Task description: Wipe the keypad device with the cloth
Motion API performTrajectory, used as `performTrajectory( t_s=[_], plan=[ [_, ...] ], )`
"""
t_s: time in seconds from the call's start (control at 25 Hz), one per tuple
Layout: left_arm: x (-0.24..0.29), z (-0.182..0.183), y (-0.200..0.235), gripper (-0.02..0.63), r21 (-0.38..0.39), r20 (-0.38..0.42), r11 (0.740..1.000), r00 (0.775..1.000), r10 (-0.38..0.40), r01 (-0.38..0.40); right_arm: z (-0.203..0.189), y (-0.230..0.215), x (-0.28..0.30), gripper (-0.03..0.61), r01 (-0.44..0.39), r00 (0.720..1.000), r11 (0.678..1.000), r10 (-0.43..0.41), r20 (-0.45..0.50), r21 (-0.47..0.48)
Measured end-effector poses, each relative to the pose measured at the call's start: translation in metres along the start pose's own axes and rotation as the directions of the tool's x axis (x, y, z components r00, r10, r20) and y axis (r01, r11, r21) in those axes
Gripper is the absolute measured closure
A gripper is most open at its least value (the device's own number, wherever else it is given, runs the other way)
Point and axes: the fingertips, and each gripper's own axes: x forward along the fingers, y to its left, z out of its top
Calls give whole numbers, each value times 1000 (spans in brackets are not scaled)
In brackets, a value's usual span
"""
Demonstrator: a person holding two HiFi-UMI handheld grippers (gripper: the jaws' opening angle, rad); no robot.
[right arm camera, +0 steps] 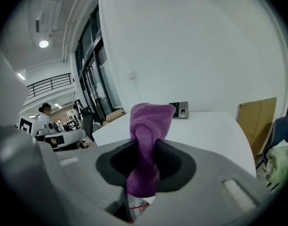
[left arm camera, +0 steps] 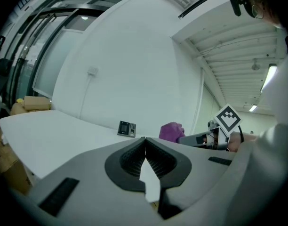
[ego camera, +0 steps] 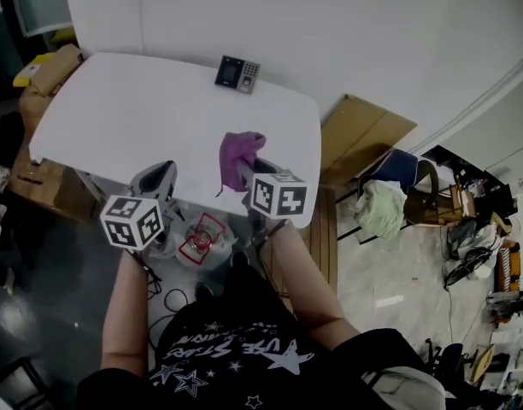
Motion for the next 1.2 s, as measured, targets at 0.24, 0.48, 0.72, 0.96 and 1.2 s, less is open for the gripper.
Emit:
performTrajectory(
  t_s=[0.24,0.48,0.72,0.96,1.2],
  plan=[
    [-7,-11,-7,606,-5,-10,1000,1000,2,-2,-8,4,-6,483,-8,1000,1000,8,-3,-5],
    [-6,-18,-15,606,-12,-17,1000,1000,17,-18,-12,7,-12,483,-47,999,998,47,-18,-40],
    [-9,-21,-43,606,-16,-3,999,999,42,-42,-25,8,-36,483,-106,993,991,103,-50,-78],
    [-27,-35,-73,607,-16,-4,996,996,89,-89,-43,7,-70,483,-162,985,980,154,-71,-112],
    [-53,-45,-105,607,18,-11,993,994,113,-113,-56,11,-96,483,-191,980,972,181,-82,-138]
  ],
)
